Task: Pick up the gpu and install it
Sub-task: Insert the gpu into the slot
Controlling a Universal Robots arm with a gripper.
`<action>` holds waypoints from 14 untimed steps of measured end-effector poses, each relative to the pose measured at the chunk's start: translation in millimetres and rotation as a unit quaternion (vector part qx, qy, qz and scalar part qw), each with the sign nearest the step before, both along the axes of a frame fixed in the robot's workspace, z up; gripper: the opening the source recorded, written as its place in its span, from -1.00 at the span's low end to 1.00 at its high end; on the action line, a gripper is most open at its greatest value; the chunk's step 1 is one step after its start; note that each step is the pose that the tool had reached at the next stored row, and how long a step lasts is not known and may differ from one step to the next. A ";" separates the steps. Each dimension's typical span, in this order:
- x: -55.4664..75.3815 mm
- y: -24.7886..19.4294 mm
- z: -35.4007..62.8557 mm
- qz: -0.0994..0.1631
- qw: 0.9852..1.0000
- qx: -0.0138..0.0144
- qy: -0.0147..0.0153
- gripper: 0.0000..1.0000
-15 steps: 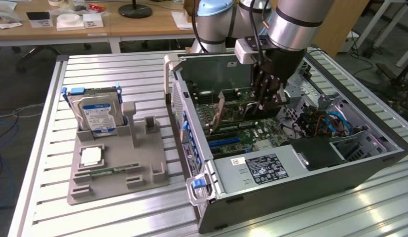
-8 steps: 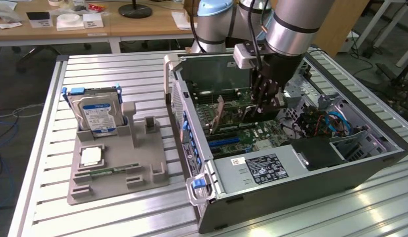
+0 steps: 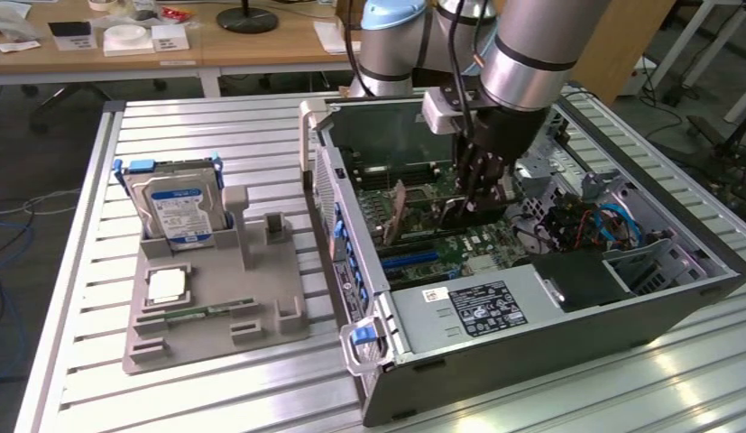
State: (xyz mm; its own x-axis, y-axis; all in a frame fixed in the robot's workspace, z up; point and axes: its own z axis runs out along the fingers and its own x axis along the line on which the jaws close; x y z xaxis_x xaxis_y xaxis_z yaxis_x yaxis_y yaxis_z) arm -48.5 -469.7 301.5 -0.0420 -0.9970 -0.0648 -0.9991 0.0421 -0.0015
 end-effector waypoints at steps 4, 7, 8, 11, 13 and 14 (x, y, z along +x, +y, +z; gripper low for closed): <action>-4.3 0.1 -3.3 0.000 1.000 0.000 -0.001 -0.46; -5.8 0.1 -8.3 0.000 1.000 0.000 -0.001 -0.46; -6.2 0.1 -10.1 0.000 1.000 0.000 -0.001 -0.46; -7.8 0.1 -15.6 0.000 1.000 0.000 -0.001 -0.46; -8.2 0.1 -18.2 0.000 1.000 0.000 -0.001 -0.46; -8.2 0.1 -18.2 0.000 1.000 0.000 -0.001 -0.46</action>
State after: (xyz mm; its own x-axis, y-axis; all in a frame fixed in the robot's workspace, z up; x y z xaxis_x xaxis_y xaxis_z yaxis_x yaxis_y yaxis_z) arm -56.7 -469.7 283.3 -0.0418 -0.9970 -0.0656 -0.9991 0.0420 -0.0028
